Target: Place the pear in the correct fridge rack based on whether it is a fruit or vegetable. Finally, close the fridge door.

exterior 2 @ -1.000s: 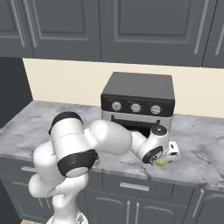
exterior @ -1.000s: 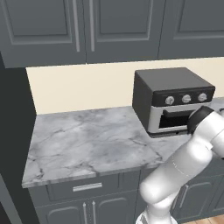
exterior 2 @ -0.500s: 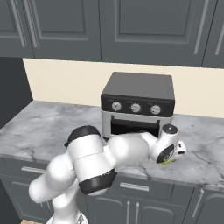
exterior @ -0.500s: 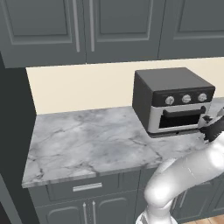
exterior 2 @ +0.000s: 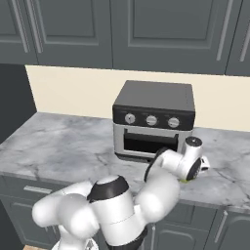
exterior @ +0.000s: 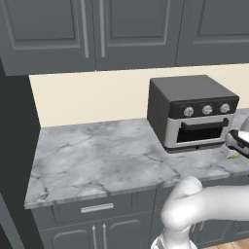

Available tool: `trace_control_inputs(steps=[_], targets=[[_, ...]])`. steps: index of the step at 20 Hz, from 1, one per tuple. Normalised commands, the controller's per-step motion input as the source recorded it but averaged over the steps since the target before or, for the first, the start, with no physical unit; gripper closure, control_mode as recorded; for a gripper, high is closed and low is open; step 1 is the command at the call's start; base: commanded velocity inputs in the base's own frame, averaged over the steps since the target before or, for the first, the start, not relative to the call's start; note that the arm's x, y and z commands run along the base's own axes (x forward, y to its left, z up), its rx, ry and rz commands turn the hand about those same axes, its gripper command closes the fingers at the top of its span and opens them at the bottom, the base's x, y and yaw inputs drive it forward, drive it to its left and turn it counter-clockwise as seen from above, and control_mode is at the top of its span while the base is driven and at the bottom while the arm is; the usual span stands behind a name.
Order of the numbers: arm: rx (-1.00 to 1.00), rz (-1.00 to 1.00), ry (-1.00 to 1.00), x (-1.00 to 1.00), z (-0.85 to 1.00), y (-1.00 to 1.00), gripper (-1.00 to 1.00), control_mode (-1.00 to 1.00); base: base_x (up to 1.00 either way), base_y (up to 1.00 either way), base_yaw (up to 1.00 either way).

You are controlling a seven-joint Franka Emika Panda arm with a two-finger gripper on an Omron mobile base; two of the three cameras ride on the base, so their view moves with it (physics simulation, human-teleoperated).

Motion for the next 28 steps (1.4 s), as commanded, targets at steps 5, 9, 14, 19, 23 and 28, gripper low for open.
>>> trace_control_inputs(steps=[5, 9, 14, 19, 23, 28], targets=[[0.00, 0.12, -0.25, -0.59, -0.05, 0.34, 1.00, -1.00, 0.00, 0.00, 0.00], [0.03, 0.18, -0.32, -0.68, 0.92, 0.60, 1.00, -1.00, 0.00, 0.00, 0.00], [0.00, 0.16, -0.21, -0.70, 1.00, 0.92, 1.00, -1.00, 0.00, 0.00, 0.00], [-0.02, 0.11, -0.12, -0.73, 1.00, 1.00, 1.00, -1.00, 0.00, 0.00, 0.00], [-0.01, 0.01, -0.07, -0.39, 1.00, 1.00, 1.00, -1.00, 0.00, 0.00, 0.00], [-0.01, 0.00, -0.01, -0.34, 0.97, 0.98, 1.00, -1.00, 0.00, 0.00, 0.00]])
